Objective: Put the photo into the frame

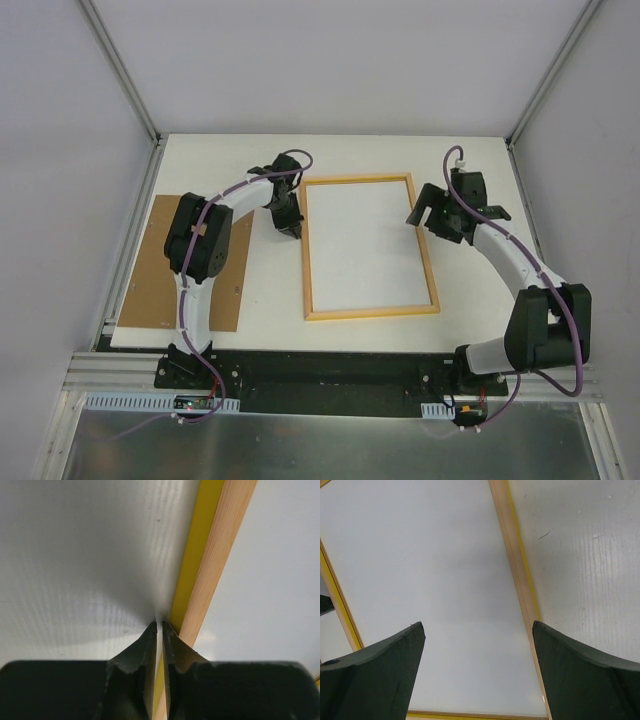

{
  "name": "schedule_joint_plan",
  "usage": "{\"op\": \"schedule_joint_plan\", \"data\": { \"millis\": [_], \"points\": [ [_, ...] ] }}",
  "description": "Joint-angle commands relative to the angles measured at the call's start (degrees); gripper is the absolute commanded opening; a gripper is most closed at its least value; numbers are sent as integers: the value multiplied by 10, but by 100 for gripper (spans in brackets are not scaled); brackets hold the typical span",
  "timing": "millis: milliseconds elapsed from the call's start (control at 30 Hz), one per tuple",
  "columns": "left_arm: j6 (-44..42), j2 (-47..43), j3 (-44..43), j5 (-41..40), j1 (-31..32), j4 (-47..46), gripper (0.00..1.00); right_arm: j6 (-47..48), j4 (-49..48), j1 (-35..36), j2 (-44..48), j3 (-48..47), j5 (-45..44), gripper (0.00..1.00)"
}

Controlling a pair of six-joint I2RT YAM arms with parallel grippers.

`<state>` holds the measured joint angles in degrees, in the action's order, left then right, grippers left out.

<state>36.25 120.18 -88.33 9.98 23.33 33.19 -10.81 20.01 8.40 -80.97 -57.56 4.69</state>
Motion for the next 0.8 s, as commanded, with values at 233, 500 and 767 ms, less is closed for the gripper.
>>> {"op": "schedule_joint_plan", "data": {
  "millis": [233, 500, 767],
  "points": [
    [8, 45, -68, 30, 43, -10, 12, 15, 19, 14, 35, 7, -5, 91],
    [-42, -107, -14, -55, 20, 20, 40, 14, 43, 85, 14, -36, -37, 91],
    [-98, -153, 72, -206, -48, 69, 40, -4, 25, 146, -12, -45, -43, 91]
  ]
}}
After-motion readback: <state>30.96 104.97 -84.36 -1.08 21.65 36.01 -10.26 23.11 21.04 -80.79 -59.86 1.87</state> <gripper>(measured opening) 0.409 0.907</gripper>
